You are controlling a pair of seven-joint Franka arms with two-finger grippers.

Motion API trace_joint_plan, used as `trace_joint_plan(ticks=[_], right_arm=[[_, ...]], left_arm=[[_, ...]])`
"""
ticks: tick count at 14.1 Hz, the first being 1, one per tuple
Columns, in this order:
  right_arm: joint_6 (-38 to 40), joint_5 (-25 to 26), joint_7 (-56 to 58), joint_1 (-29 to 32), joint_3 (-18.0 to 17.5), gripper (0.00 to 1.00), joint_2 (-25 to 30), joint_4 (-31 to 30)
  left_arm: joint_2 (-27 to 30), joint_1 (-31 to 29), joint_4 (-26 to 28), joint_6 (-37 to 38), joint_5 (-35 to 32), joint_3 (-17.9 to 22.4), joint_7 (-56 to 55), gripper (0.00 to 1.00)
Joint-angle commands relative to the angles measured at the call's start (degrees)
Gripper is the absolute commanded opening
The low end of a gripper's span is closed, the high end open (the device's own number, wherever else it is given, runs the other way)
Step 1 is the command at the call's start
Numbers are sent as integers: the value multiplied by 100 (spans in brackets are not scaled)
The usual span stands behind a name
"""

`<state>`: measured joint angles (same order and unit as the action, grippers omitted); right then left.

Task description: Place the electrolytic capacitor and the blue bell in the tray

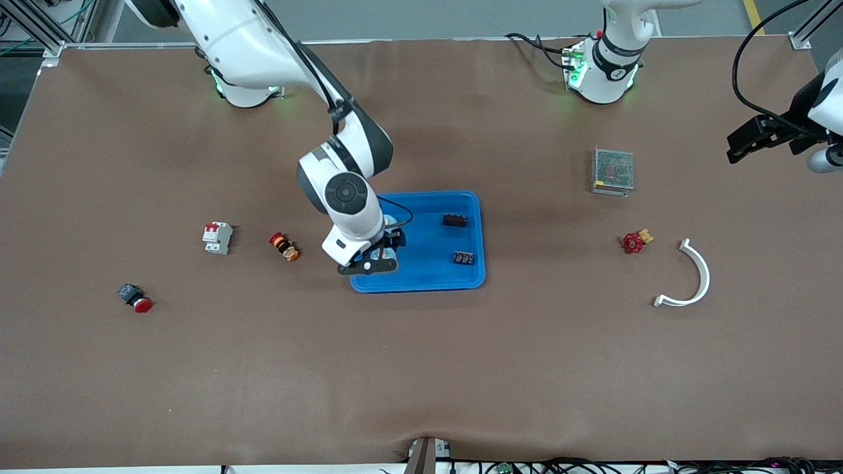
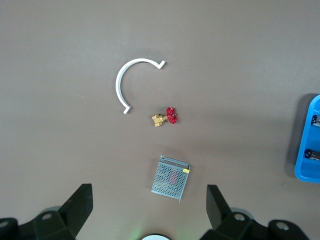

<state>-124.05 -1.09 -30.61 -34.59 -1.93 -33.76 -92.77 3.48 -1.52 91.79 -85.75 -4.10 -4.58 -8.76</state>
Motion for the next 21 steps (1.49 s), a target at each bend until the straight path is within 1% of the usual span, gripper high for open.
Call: trace_joint_plan(ticks=[1,6,9,11,16,21], right_arm=[[555,65,-111,-21,-1,100,615,-207],[1645,56,-103,-21,-1,100,1608,-320],[1805,56,-6,14,-1,100,2425,-794],[1989,56,221,101,-1,100,2856,-1023],[2788,56,1266,838,-1,100,3542,-1033],[3176,56,2426,1805,8,100,4009,-1033]], left_arm=[[-14,38,-73,15,67,45,112,100],[-14,46,-65,-3,94,27,129,100],[-14,55,-65,-21,102,18,138,100],[-23,55,-65,-38,103,18,147,100],[-49,55,-73,-47,111,18,147,100],[-49,38,-144,-47,173,9,147,100]])
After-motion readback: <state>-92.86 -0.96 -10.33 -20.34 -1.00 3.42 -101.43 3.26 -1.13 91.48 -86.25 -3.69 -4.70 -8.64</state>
